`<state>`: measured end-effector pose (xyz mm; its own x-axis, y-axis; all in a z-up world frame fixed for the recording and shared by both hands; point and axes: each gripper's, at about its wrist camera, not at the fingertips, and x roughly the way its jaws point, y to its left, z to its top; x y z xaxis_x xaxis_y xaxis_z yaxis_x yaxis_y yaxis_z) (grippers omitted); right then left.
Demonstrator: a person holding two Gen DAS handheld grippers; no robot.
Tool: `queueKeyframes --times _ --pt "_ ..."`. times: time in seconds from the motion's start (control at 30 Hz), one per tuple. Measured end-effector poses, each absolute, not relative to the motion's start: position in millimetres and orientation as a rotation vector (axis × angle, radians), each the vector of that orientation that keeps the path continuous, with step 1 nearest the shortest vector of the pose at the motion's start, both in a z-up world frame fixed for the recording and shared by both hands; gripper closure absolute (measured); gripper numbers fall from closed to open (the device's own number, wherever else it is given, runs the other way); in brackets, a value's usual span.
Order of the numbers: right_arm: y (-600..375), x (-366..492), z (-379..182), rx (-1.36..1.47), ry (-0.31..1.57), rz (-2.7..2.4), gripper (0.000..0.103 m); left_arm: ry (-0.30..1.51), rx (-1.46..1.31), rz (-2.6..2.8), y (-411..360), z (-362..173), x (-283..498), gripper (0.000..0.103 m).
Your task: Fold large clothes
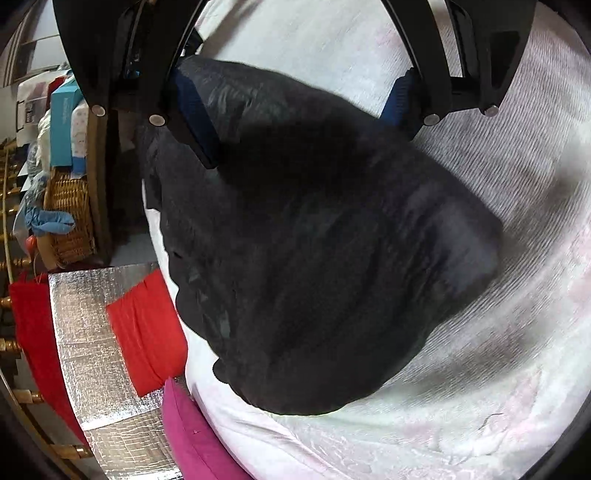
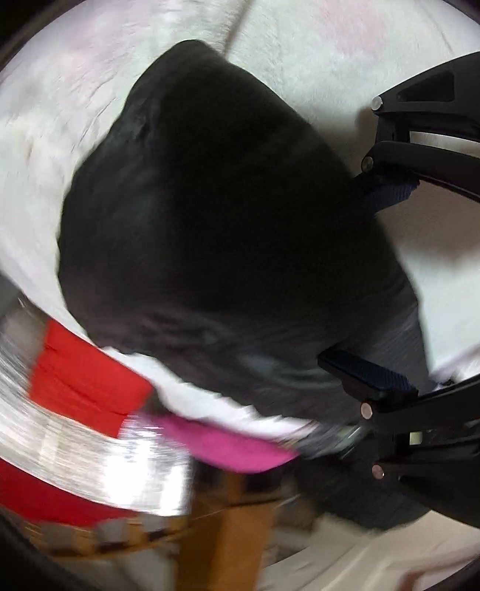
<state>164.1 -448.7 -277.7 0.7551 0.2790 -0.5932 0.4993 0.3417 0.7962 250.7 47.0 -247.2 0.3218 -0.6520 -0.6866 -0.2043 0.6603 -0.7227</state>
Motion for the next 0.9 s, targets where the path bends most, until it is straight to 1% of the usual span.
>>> queueKeyframes --times 0.1,0.13,0.17,0.2,0.27,0.33,0.37,0.4,0.5,0.57,0.63,0.67,0.7,0.73,0.77,0.8,0.83,0.87,0.9 --pt "-445.8 157.3 -284.1 1.337 0.67 -0.253 0.029 1.24 -0.877 -0.362 49.0 -251.2 257.4 0.021" --pt "-441.9 158.3 -280.5 1.314 0.668 -0.284 0.032 1.239 -0.877 -0.364 49.1 -251.8 258.9 0.022" --pt "-436.0 160.7 -274.6 1.259 0.683 -0.329 0.038 1.232 -0.865 -0.367 49.9 -250.4 258.8 0.028" --pt "-429.4 164.1 -268.5 1.194 0.705 -0.375 0.042 1.22 -0.838 -0.368 49.2 -248.1 259.5 0.038" --pt "-416.4 169.9 -255.4 1.088 0.736 -0.445 0.053 1.193 -0.792 -0.367 48.8 -244.3 258.8 0.048" --pt "-406.3 173.5 -241.0 1.014 0.743 -0.482 0.06 1.18 -0.772 -0.37 45.3 -241.3 259.3 0.055" --pt "-402.5 175.8 -234.5 0.986 0.746 -0.491 0.063 1.171 -0.759 -0.378 46.2 -237.8 257.9 0.061" --pt "-399.4 176.8 -227.7 0.957 0.747 -0.498 0.063 1.159 -0.747 -0.386 46.5 -233.9 256.4 0.065" --pt "-390.9 179.0 -206.9 0.891 0.733 -0.494 0.065 1.109 -0.705 -0.415 48.2 -221.5 250.3 0.068" --pt "-391.5 171.5 -201.7 0.892 0.696 -0.484 0.066 1.1 -0.686 -0.428 48.4 -218.3 247.3 0.068" --pt "-389.7 169.4 -207.0 0.889 0.697 -0.487 0.066 1.138 -0.687 -0.424 48.6 -226.4 248.9 0.067" --pt "-391.5 167.4 -213.7 0.893 0.717 -0.491 0.066 1.165 -0.689 -0.417 40.7 -233.5 256.5 0.063" --pt "-394.1 165.6 -225.5 0.907 0.749 -0.499 0.066 1.195 -0.691 -0.406 41.6 -240.4 256.8 0.052" --pt "-395.4 163.7 -236.0 0.92 0.768 -0.495 0.065 1.217 -0.702 -0.393 44.0 -246.3 256.9 0.047" --pt "-397.9 165.3 -242.1 0.932 0.77 -0.482 0.06 1.225 -0.718 -0.388 46.5 -249.0 257.0 0.041" --pt "-399.1 163.3 -246.5 0.954 0.767 -0.473 0.054 1.231 -0.744 -0.398 50.7 -249.7 256.9 0.041" --pt "-403.5 159.9 -249.2 0.996 0.771 -0.463 0.04 1.241 -0.751 -0.399 52.2 -248.9 257.4 0.04" --pt "-410.4 157.3 -252.2 1.041 0.786 -0.456 0.036 1.249 -0.753 -0.394 56.0 -247.6 256.8 0.035" --pt "-415.6 154.8 -253.5 1.084 0.792 -0.437 0.036 1.247 -0.758 -0.381 61.5 -245.8 255.2 0.034"
